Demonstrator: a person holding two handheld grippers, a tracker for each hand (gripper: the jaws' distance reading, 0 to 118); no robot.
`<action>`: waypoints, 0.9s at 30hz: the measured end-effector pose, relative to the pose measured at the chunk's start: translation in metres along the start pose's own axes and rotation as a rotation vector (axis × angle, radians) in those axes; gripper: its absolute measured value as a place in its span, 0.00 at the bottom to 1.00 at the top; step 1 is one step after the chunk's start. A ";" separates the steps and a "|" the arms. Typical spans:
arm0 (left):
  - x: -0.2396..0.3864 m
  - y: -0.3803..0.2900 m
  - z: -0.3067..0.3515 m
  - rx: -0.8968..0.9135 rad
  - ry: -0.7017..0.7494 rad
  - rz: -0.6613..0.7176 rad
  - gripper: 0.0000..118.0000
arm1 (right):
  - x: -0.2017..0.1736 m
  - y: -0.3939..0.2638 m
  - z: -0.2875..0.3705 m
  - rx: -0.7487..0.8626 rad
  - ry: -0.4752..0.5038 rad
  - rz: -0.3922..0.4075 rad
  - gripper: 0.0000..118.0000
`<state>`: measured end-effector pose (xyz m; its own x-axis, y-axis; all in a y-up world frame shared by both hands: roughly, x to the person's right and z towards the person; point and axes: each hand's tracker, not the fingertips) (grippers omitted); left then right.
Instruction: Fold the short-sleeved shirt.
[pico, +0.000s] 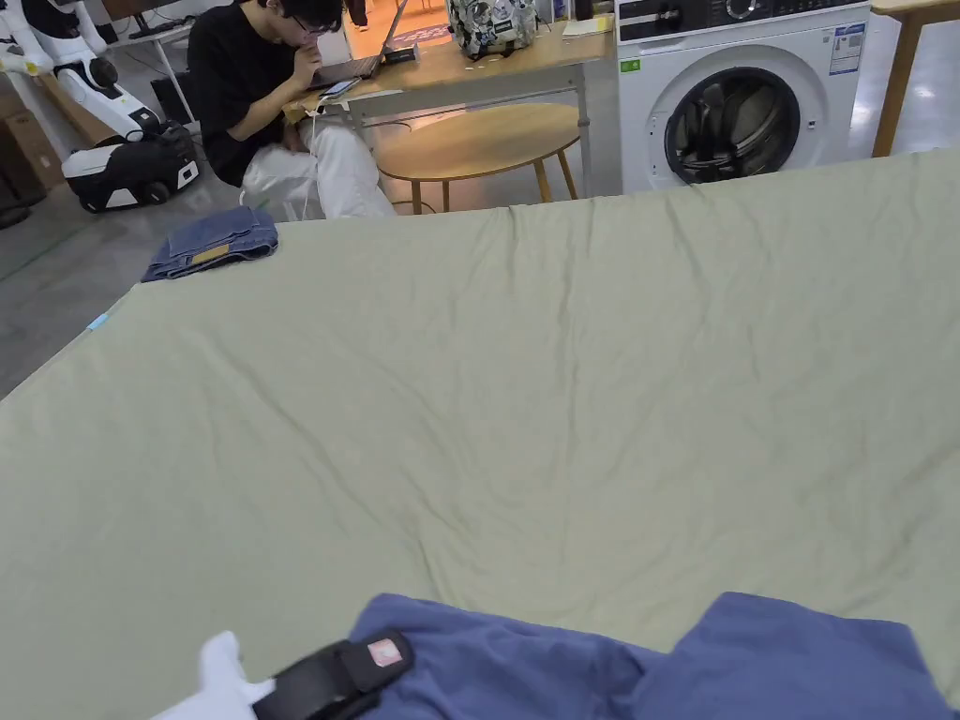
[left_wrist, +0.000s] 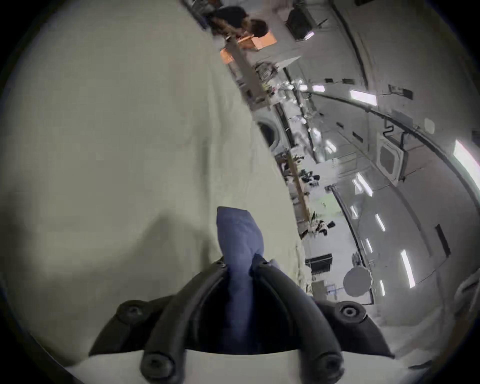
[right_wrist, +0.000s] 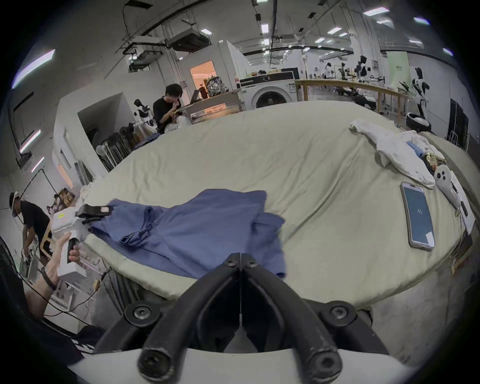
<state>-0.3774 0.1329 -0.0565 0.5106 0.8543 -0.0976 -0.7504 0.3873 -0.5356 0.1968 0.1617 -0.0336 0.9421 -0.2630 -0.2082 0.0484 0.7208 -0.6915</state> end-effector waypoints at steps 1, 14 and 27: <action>0.015 0.009 0.011 0.007 0.032 -0.072 0.06 | 0.001 0.000 -0.001 0.002 0.007 -0.005 0.00; 0.132 -0.119 -0.147 -0.397 -0.118 -0.413 0.06 | -0.005 -0.001 0.015 0.036 0.003 -0.007 0.00; 0.117 -0.125 -0.171 -0.440 -0.083 -0.402 0.11 | 0.021 -0.020 0.026 0.020 -0.051 -0.083 0.00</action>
<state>-0.1524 0.1247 -0.1443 0.6709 0.7013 0.2410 -0.2519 0.5212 -0.8154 0.2239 0.1584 -0.0064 0.9504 -0.2891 -0.1149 0.1328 0.7109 -0.6907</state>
